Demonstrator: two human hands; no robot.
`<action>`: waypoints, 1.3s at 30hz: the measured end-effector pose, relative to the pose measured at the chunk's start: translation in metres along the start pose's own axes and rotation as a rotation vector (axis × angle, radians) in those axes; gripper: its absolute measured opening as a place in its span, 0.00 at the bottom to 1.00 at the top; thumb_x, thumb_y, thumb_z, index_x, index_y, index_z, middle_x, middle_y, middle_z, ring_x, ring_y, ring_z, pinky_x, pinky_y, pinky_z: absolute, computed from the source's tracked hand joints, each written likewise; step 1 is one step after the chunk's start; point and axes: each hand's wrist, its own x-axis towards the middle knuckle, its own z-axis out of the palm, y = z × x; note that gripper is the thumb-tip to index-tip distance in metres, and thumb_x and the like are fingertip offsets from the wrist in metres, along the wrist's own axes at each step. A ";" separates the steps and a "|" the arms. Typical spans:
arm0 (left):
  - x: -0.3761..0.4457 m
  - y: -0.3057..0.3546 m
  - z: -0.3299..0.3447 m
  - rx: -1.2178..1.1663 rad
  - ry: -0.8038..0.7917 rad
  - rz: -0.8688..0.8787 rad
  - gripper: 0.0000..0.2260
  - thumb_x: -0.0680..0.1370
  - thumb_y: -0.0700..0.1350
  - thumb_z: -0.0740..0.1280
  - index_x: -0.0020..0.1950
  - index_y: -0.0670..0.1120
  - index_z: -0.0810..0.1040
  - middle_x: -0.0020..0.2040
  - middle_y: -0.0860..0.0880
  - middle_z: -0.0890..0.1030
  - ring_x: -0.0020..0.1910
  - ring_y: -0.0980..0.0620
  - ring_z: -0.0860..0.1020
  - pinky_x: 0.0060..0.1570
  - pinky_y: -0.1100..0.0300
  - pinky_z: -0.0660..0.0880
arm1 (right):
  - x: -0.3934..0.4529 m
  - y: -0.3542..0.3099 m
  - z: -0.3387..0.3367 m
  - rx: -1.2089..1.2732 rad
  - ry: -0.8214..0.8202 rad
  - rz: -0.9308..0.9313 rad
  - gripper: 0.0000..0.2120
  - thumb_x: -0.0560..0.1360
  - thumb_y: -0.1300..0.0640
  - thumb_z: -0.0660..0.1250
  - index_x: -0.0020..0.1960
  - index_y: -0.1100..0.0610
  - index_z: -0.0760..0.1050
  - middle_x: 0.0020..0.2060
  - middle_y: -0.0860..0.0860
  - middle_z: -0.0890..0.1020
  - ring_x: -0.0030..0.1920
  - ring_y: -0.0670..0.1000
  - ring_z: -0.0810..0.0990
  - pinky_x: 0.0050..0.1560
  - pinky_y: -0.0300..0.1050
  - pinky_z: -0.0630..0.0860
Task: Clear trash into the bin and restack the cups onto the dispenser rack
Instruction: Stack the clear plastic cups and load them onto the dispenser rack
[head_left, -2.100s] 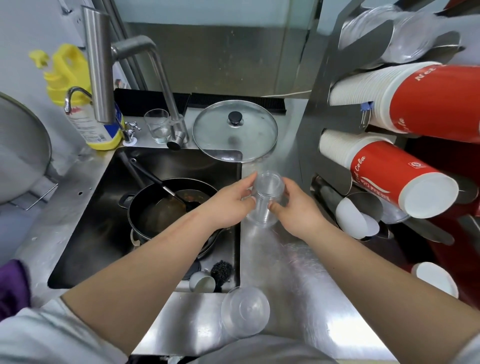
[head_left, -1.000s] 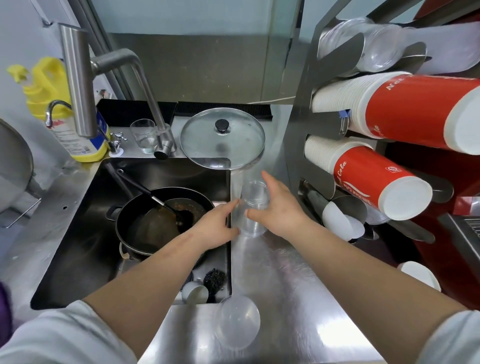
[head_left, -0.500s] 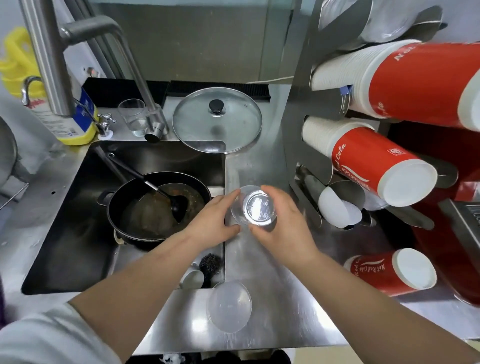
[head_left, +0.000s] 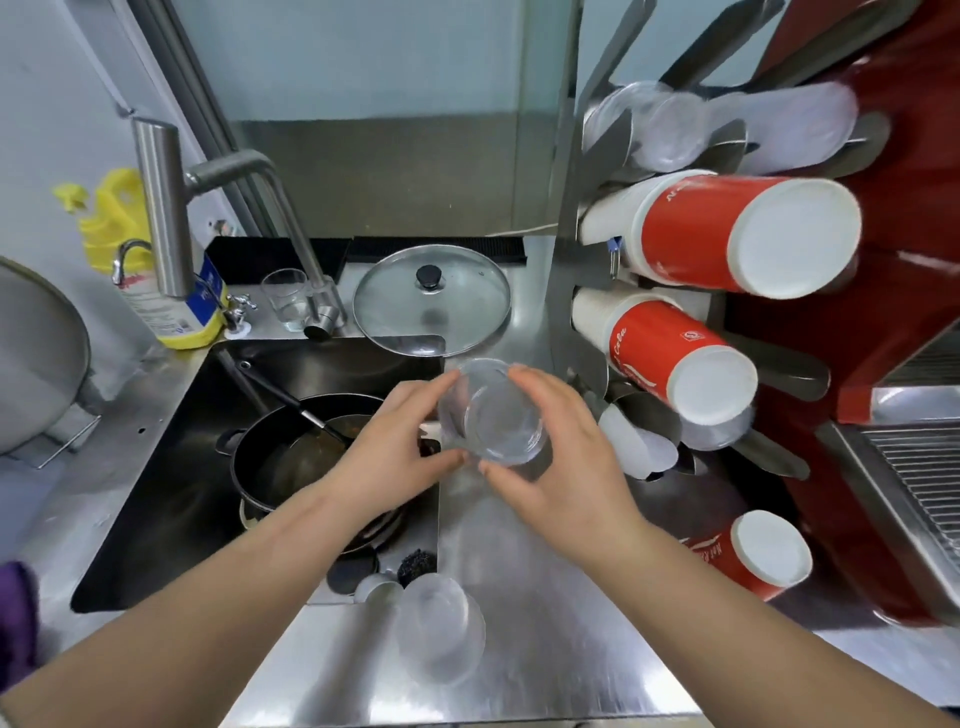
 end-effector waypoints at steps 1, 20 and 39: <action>-0.001 0.009 -0.006 -0.005 0.030 0.016 0.39 0.71 0.46 0.77 0.77 0.55 0.61 0.64 0.51 0.72 0.64 0.64 0.68 0.65 0.65 0.69 | 0.001 -0.006 -0.006 0.005 0.017 -0.015 0.36 0.66 0.56 0.77 0.70 0.52 0.65 0.65 0.40 0.68 0.67 0.36 0.64 0.68 0.29 0.59; 0.003 0.189 -0.082 0.117 0.382 0.476 0.37 0.70 0.55 0.70 0.75 0.52 0.60 0.64 0.59 0.66 0.66 0.72 0.62 0.63 0.78 0.60 | 0.004 -0.093 -0.150 0.325 0.334 -0.259 0.36 0.62 0.49 0.74 0.66 0.33 0.64 0.63 0.35 0.72 0.66 0.44 0.72 0.61 0.36 0.72; 0.083 0.346 -0.074 0.287 0.119 0.700 0.36 0.74 0.49 0.73 0.78 0.55 0.60 0.68 0.54 0.71 0.61 0.63 0.67 0.64 0.66 0.66 | -0.007 -0.073 -0.271 0.290 0.693 -0.313 0.38 0.63 0.57 0.78 0.68 0.43 0.65 0.66 0.45 0.73 0.68 0.49 0.72 0.64 0.43 0.73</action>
